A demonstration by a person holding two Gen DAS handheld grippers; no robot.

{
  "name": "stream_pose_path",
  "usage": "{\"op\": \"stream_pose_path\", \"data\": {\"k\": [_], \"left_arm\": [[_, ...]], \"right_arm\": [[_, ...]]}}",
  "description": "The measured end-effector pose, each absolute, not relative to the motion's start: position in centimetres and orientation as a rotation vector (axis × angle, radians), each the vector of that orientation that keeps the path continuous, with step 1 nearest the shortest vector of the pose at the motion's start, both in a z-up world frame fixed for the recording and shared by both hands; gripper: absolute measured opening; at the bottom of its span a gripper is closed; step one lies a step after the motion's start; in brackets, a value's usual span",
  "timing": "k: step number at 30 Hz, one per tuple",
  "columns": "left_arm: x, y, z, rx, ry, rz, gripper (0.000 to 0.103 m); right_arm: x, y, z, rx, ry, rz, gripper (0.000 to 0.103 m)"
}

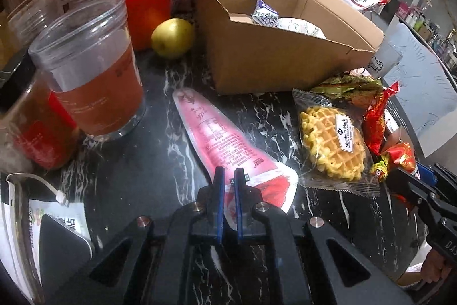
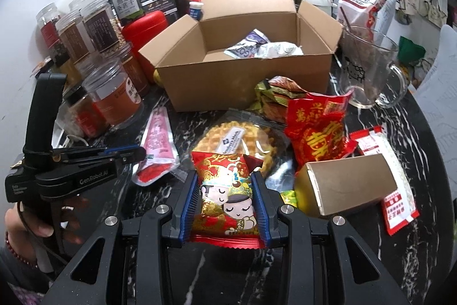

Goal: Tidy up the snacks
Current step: 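Carry the red cartoon packet over the cardboard box with the right tool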

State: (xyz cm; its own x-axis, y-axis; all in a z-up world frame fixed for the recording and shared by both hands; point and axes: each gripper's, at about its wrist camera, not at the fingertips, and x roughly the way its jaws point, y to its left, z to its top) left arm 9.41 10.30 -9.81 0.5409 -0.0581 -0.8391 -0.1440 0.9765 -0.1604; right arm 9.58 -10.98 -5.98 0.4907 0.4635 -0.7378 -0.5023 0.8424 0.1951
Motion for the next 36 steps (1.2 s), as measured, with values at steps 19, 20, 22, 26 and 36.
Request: {"op": "stream_pose_path", "data": {"k": [19,20,22,26,36], "left_arm": [[10.2,8.4,-7.2,-0.165,0.959,-0.013,0.007],[10.3,8.2,-6.8,-0.162,0.953,-0.021,0.007],[10.4,7.8,-6.0,-0.158,0.944,-0.043,0.007],[10.9,6.8,-4.1,-0.133,0.901,-0.082,0.007],[14.7,6.2,0.1,-0.105,0.813,-0.093,0.007]], "right_arm": [[9.8,-13.4,-5.3,0.0,0.865,0.553,0.036],[9.8,-13.5,-5.1,0.0,0.86,0.552,0.036],[9.8,-13.6,-4.6,-0.001,0.85,0.553,0.036],[10.1,-13.3,-3.0,-0.012,0.813,0.574,0.036],[13.6,-11.2,1.6,-0.071,0.722,0.612,0.036]]}}
